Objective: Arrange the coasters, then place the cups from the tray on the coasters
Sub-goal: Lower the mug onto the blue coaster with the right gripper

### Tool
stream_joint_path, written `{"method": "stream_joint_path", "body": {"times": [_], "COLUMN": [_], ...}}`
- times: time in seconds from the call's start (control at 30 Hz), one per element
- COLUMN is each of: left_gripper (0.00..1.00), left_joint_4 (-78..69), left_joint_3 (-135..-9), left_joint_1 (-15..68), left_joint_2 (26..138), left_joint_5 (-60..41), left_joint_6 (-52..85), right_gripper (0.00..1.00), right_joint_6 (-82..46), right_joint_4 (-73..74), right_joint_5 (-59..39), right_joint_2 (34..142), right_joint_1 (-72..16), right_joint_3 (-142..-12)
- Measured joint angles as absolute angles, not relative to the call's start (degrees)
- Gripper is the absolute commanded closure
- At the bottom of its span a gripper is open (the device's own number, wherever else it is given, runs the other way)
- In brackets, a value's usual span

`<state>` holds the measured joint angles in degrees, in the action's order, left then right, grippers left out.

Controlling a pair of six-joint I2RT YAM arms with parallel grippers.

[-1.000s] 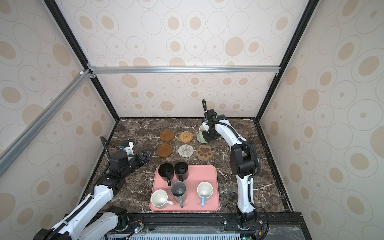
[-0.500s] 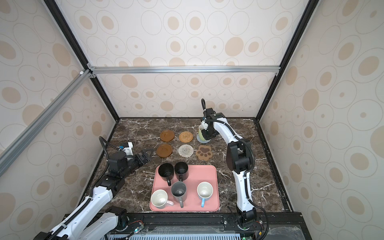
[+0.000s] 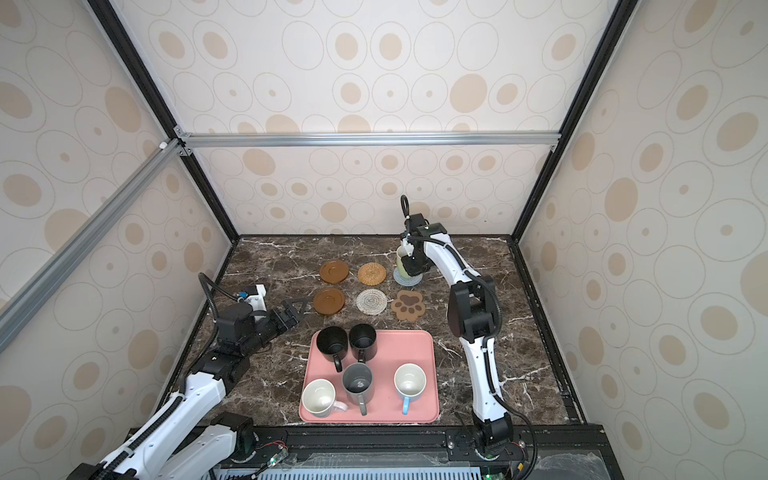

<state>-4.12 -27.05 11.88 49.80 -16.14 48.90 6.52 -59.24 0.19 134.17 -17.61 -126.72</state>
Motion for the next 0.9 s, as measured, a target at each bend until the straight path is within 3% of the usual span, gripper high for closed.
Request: {"method": "stream_joint_path", "body": {"times": [0.5, 0.73, 0.9], "left_gripper": [0.00, 0.00, 0.00], "left_joint_4": [-3.70, -3.70, -3.70], "left_joint_3": [-26.46, -26.33, -26.09], "left_joint_1": [11.88, 11.88, 11.88], "left_joint_2": [48.53, 48.51, 48.51], "left_joint_5": [-16.05, -15.94, -15.94], "left_joint_6": [49.10, 49.19, 49.28], "right_gripper": [0.90, 0.84, 0.75], "right_joint_6": [6.57, 6.63, 6.70], "right_joint_4": [-59.53, -59.55, -59.42], "right_joint_5": [0.58, 1.08, 1.37], "right_joint_2": [136.14, 136.14, 136.14], "right_joint_1": [-17.61, -17.61, -17.61], "right_joint_3": [-127.85, -127.85, -127.81]}}
